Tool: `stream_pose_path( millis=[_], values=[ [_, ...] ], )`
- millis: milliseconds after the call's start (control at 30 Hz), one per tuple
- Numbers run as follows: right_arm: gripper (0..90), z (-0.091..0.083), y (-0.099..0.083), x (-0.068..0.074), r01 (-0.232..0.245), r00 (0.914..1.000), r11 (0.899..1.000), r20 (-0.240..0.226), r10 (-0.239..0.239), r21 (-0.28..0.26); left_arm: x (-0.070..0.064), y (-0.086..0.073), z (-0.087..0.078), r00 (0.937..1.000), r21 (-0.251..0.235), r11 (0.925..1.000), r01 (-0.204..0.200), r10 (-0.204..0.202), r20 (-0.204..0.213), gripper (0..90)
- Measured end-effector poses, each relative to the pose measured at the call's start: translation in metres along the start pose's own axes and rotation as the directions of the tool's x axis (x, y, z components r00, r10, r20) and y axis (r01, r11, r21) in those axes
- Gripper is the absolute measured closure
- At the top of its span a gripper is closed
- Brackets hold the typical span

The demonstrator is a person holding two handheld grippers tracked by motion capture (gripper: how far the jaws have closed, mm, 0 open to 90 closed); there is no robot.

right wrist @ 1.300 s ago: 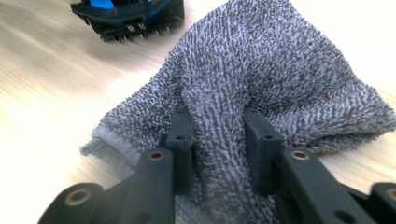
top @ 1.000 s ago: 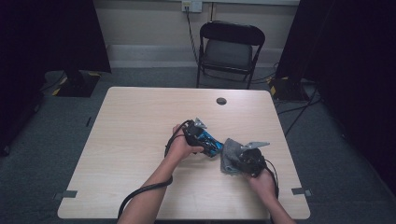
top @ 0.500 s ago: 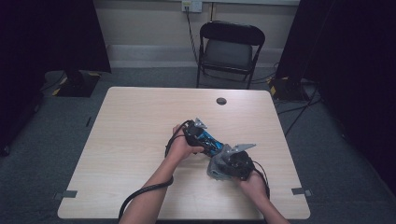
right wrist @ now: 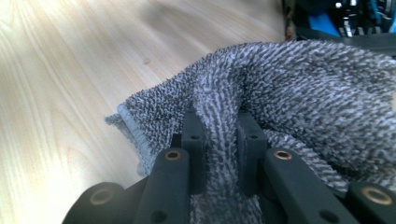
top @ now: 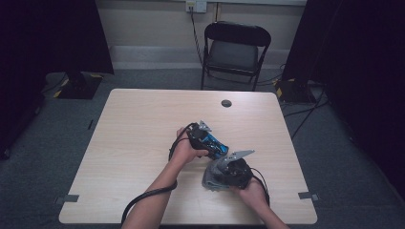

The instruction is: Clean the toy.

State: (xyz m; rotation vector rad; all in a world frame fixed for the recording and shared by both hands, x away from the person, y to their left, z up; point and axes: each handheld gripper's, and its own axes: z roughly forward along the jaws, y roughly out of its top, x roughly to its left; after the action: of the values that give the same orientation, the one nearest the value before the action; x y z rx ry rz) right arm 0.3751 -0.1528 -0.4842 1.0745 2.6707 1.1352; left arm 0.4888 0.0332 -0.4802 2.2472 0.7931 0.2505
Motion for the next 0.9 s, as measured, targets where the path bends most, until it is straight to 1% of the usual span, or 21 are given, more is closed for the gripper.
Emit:
stream_pose_path(
  millis=[67, 100, 133, 200, 267, 333, 500, 600, 733, 767, 833, 900],
  values=[
    [77.5, 0.001, 0.0, 0.002, -0.001, 0.9999, 1.0, -0.016, 0.001, 0.001, 0.0, 0.001, 0.0, 1.0, 0.007, 1.0, -0.003, 0.003, -0.001, 2.7],
    [77.5, 0.001, 0.0, 0.003, 0.002, 0.9993, 1.0, -0.037, -0.002, 0.004, 0.0, 0.001, 0.0, 1.0, 0.007, 1.0, -0.002, 0.002, -0.001, 2.7],
    [77.4, 0.002, 0.0, 0.004, 0.004, 0.9989, 1.0, -0.047, -0.004, 0.004, 0.0, 0.001, 0.0, 1.0, 0.005, 1.0, -0.001, 0.001, -0.001, 2.7],
    [77.4, 0.002, 0.0, 0.008, 0.022, 0.9979, 1.0, -0.061, -0.022, 0.012, 0.0, 0.0, 0.0, 1.0, -0.003, 1.0, 0.002, -0.002, -0.001, 2.7],
    [77.4, 0.001, -0.001, 0.012, 0.039, 0.9974, 0.999, -0.062, -0.038, 0.016, 0.0, 0.0, 0.0, 1.0, -0.003, 1.0, 0.001, -0.001, -0.001, 2.7],
    [77.3, -0.001, -0.002, 0.014, 0.054, 0.9961, 0.998, -0.071, -0.053, 0.021, 0.0, 0.001, 0.0, 1.0, 0.009, 1.0, -0.002, 0.002, 0.001, 2.7],
    [77.3, -0.015, -0.006, 0.016, 0.084, 0.9926, 0.996, -0.09, -0.082, 0.018, 0.001, 0.001, 0.0, 1.0, 0.011, 0.9999, -0.004, 0.004, 0.002, 2.6],
    [77.2, -0.023, -0.008, 0.017, 0.095, 0.9917, 0.995, -0.089, -0.093, 0.022, 0.001, 0.001, 0.0, 1.0, 0.012, 0.9999, -0.004, 0.004, 0.003, 2.7],
    [76.9, -0.035, -0.014, 0.014, 0.104, 0.9916, 0.994, -0.079, -0.103, 0.02, 0.001, 0.001, 0.0, 1.0, 0.009, 1.0, -0.001, 0.001, 0.001, 2.7],
    [76.9, -0.038, -0.016, 0.012, 0.1, 0.9932, 0.995, -0.062, -0.099, 0.018, 0.001, 0.001, 0.0, 1.0, 0.008, 1.0, -0.001, 0.001, 0.001, 2.7],
    [76.5, -0.042, -0.019, 0.005, 0.085, 0.9945, 0.996, -0.064, -0.083, 0.029, 0.0, 0.001, 0.0, 1.0, 0.011, 0.9999, -0.002, 0.002, 0.0, 2.7],
    [75.8, -0.042, -0.021, 0.0, 0.084, 0.9958, 0.995, -0.039, -0.082, 0.046, 0.0, 0.001, 0.0, 1.0, 0.011, 0.9999, -0.002, 0.002, -0.001, 2.8]
  ],
)
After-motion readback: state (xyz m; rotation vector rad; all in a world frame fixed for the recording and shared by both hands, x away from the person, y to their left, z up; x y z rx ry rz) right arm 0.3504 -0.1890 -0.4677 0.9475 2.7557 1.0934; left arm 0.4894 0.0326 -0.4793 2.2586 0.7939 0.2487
